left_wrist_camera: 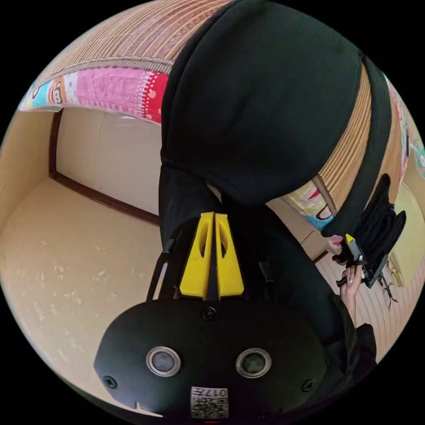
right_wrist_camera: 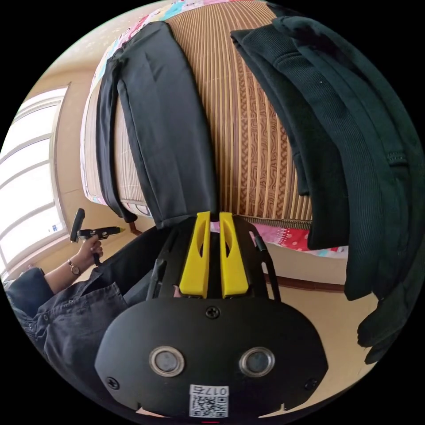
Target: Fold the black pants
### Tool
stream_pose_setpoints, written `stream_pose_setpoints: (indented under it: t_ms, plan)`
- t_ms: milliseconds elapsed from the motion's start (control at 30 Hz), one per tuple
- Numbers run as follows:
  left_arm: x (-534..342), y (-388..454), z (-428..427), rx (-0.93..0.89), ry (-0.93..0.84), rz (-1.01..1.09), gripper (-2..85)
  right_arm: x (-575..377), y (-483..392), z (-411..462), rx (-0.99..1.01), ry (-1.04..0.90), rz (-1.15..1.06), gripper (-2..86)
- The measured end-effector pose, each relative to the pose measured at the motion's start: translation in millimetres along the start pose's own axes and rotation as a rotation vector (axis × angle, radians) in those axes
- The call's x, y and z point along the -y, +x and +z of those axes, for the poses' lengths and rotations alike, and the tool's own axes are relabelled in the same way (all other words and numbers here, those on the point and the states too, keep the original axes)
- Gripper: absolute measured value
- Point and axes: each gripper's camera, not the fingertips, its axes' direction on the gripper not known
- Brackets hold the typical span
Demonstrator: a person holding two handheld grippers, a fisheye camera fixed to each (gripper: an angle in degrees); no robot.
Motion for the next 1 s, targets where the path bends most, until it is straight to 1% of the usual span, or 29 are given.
stream_pose_setpoints:
  t_ms: [33,67,100,167,200,233,267,300,333,367,400,433,467,500,533,567,600,633,667,700,733,767,833,900,967,1000]
  plan:
    - [-16.1,-4.9,-10.4,-0.123,0.052,0.028,0.3,-3.0,3.0,-6.6,0.025,0.012,0.014,4.6]
    - [-28.9,-3.3,-26.6,-0.185,0.093,0.056,0.9,-7.6,1.6,-16.8,0.054,0.033,0.013,4.0]
    - [-35.3,0.4,-38.2,-0.202,0.127,0.077,1.2,-10.4,-2.0,-23.1,0.064,0.049,-0.003,3.7]
    - [-53.7,29.8,-92.2,-0.301,0.262,0.202,5.1,-22.6,-34.0,-51.7,0.061,0.109,-0.131,3.2]
    - [-54.8,39.7,-103.9,-0.332,0.275,0.231,6.6,-25.6,-45.1,-58.8,0.063,0.122,-0.174,3.2]
    - [-52.9,65.5,-125.3,-0.403,0.268,0.296,9.6,-30.1,-68.3,-71.3,0.090,0.137,-0.258,3.1]
    - [-48.5,98.2,-143.7,-0.466,0.238,0.379,13.5,-30.3,-88.3,-80.1,0.166,0.127,-0.319,3.1]
    - [-46.9,116.4,-152.6,-0.493,0.227,0.431,15.5,-28.7,-97.6,-82.7,0.215,0.110,-0.347,3.1]
    - [-45.9,152.4,-168.9,-0.520,0.221,0.524,16.3,-23.8,-115.5,-85.2,0.297,0.070,-0.395,3.1]
    - [-45.1,188.0,-182.0,-0.500,0.217,0.590,16.8,-19.3,-133.4,-86.6,0.356,0.049,-0.455,3.2]
    - [-44.1,205.1,-186.6,-0.476,0.212,0.616,17.0,-17.2,-142.5,-87.2,0.381,0.044,-0.489,3.2]
    - [-40.9,237.7,-189.6,-0.403,0.179,0.666,17.0,-12.8,-158.0,-87.4,0.421,0.033,-0.553,3.3]
    - [-35.2,265.5,-182.5,-0.294,0.106,0.697,16.6,-7.7,-169.7,-86.2,0.460,0.020,-0.606,3.5]
    - [-32.5,277.0,-175.7,-0.232,0.064,0.709,15.1,-4.8,-174.1,-85.2,0.480,0.010,-0.629,3.6]
    - [-32.1,292.5,-162.1,-0.113,0.028,0.746,11.9,1.4,-179.9,-81.9,0.511,-0.019,-0.663,3.9]
    - [-38.8,296.8,-152.5,0.002,0.065,0.782,5.3,8.5,-181.7,-76.9,0.516,-0.062,-0.695,4.3]
    - [-42.6,295.3,-148.9,0.044,0.086,0.790,2.0,12.3,-180.9,-73.9,0.515,-0.092,-0.716,4.5]
    - [-49.1,287.2,-143.9,0.057,0.096,0.791,1.2,21.9,-175.7,-67.5,0.557,-0.190,-0.771,5.3]
    - [-54.7,272.3,-142.1,0.026,0.104,0.759,0.6,36.5,-164.3,-62.7,0.579,-0.283,-0.772,6.5]
    - [-57.6,263.0,-142.7,-0.004,0.113,0.735,0.4,45.7,-156.3,-61.7,0.562,-0.312,-0.747,7.4]
    - [-63.4,244.0,-144.6,-0.086,0.128,0.691,0.2,69.2,-136.1,-63.8,0.482,-0.322,-0.648,9.4]
    - [-68.9,227.1,-146.8,-0.164,0.144,0.651,0.0,96.7,-116.3,-71.4,0.407,-0.291,-0.543,11.4]
    - [-77.2,208.5,-150.2,-0.244,0.168,0.611,-0.1,145.2,-96.0,-88.8,0.386,-0.207,-0.455,14.2]
    - [-85.2,198.4,-153.6,-0.291,0.184,0.583,-0.1,204.5,-87.9,-100.9,0.361,-0.118,-0.400,15.5]
    - [-94.7,194.6,-156.9,-0.348,0.183,0.569,-0.2,290.1,-91.2,-101.4,0.329,-0.011,-0.307,17.2]
    - [-96.8,194.7,-157.7,-0.361,0.180,0.569,-0.2,311.1,-94.1,-99.4,0.340,0.014,-0.284,17.5]
